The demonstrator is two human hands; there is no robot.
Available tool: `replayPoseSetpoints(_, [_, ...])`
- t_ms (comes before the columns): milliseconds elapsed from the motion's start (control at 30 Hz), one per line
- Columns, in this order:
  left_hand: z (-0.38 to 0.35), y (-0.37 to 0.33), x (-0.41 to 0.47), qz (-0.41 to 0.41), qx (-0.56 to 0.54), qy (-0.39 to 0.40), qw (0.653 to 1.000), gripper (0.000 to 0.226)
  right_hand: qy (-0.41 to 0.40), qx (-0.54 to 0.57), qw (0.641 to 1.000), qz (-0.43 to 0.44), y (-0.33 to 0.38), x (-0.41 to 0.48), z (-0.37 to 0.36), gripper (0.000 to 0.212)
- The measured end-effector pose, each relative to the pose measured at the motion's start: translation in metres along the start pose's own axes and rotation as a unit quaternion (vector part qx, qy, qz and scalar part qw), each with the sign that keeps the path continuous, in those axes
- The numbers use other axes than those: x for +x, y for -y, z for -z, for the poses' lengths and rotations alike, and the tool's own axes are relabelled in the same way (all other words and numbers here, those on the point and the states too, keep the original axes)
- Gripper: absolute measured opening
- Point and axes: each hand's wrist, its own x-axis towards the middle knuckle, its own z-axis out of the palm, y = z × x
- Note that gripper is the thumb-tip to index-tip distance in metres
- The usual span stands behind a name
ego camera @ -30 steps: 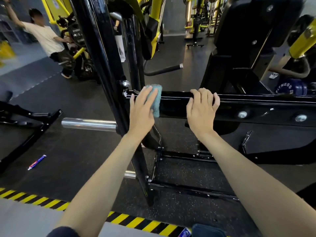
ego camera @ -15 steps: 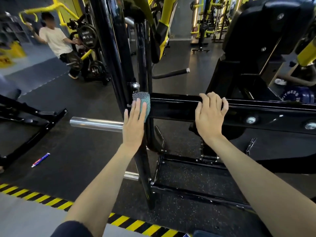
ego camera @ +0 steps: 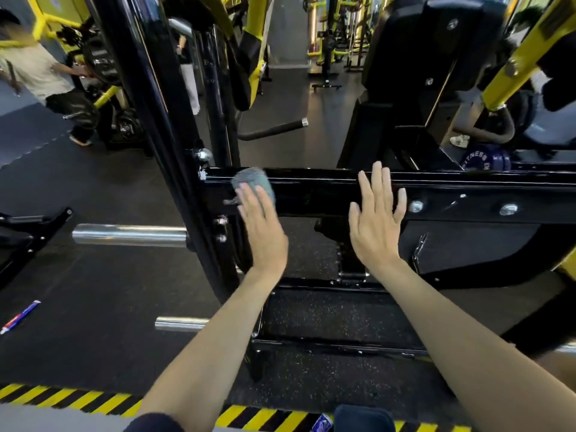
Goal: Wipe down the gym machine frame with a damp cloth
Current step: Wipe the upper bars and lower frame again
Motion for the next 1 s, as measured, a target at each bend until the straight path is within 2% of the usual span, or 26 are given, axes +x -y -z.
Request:
replayPoseSetpoints(67, [-0.027, -0.049, -0.012, -0.127, -0.002, 0.007, 0.992, 0.071, -0.005, -0.027, 0.999, -0.032, -0.022, -0.009, 0.007, 0.053])
replayPoseSetpoints(133, [-0.053, -0.089, -0.023, -0.191, 0.013, 0.033, 0.981, 0.052, 0.0, -0.04, 0.998, -0.055, -0.043, -0.013, 0.015, 0.053])
replayPoseSetpoints(233, [-0.059, -0.11, -0.023, -0.242, 0.062, 0.085, 0.965, 0.05, 0.006, -0.049, 0.996, -0.077, -0.059, -0.015, 0.022, 0.054])
replayPoseSetpoints(333, [-0.043, -0.075, -0.015, -0.307, 0.095, 0.086, 0.943, 0.054, 0.009, -0.056, 0.995, -0.086, -0.054, -0.023, 0.019, 0.057])
replayPoseSetpoints(367, [-0.035, -0.057, -0.014, -0.291, 0.088, 0.068, 0.95, 0.055, 0.015, -0.047, 0.995, -0.086, -0.049, -0.025, 0.017, 0.059])
replayPoseSetpoints(400, [-0.028, -0.036, -0.012, -0.237, 0.08, 0.043, 0.967, 0.057, 0.021, -0.036, 0.996, -0.078, -0.044, -0.027, 0.015, 0.061])
replayPoseSetpoints(467, [-0.01, 0.005, -0.007, -0.089, 0.062, 0.003, 0.994, 0.066, 0.027, -0.033, 0.999, -0.033, -0.038, -0.027, 0.013, 0.062])
replayPoseSetpoints(533, [0.005, 0.027, 0.003, 0.044, 0.064, 0.0, 0.997, 0.077, 0.025, -0.042, 0.999, 0.006, -0.039, -0.025, 0.011, 0.063])
replayPoseSetpoints(600, [0.005, 0.017, 0.007, 0.103, 0.052, -0.014, 0.993, 0.094, 0.027, -0.039, 0.999, 0.006, -0.043, -0.024, 0.011, 0.065])
replayPoseSetpoints(633, [0.001, 0.004, 0.006, 0.097, 0.009, -0.023, 0.995, 0.094, 0.03, -0.036, 0.999, 0.001, -0.044, -0.024, 0.012, 0.066])
replayPoseSetpoints(667, [-0.006, -0.013, 0.001, 0.052, 0.002, -0.006, 0.999, 0.084, 0.033, -0.036, 0.999, 0.0, -0.045, -0.024, 0.013, 0.068])
replayPoseSetpoints(733, [-0.025, -0.058, -0.01, -0.088, 0.074, 0.031, 0.993, 0.062, 0.034, -0.044, 0.998, 0.002, -0.043, -0.022, 0.012, 0.069])
replayPoseSetpoints(833, [-0.038, -0.109, -0.017, -0.214, 0.097, 0.117, 0.965, 0.057, 0.025, -0.079, 0.997, -0.007, -0.039, -0.02, 0.012, 0.066])
replayPoseSetpoints(933, [-0.031, -0.088, -0.015, -0.258, 0.122, 0.117, 0.951, 0.064, 0.021, -0.064, 0.998, 0.008, -0.042, -0.024, 0.015, 0.066])
replayPoseSetpoints(967, [-0.027, -0.071, -0.016, -0.241, 0.113, 0.103, 0.958, 0.071, 0.023, -0.048, 0.999, 0.012, -0.045, -0.024, 0.017, 0.067])
replayPoseSetpoints(1000, [-0.023, -0.054, -0.017, -0.189, 0.086, 0.066, 0.976, 0.08, 0.023, -0.034, 0.999, 0.016, -0.049, -0.026, 0.019, 0.068])
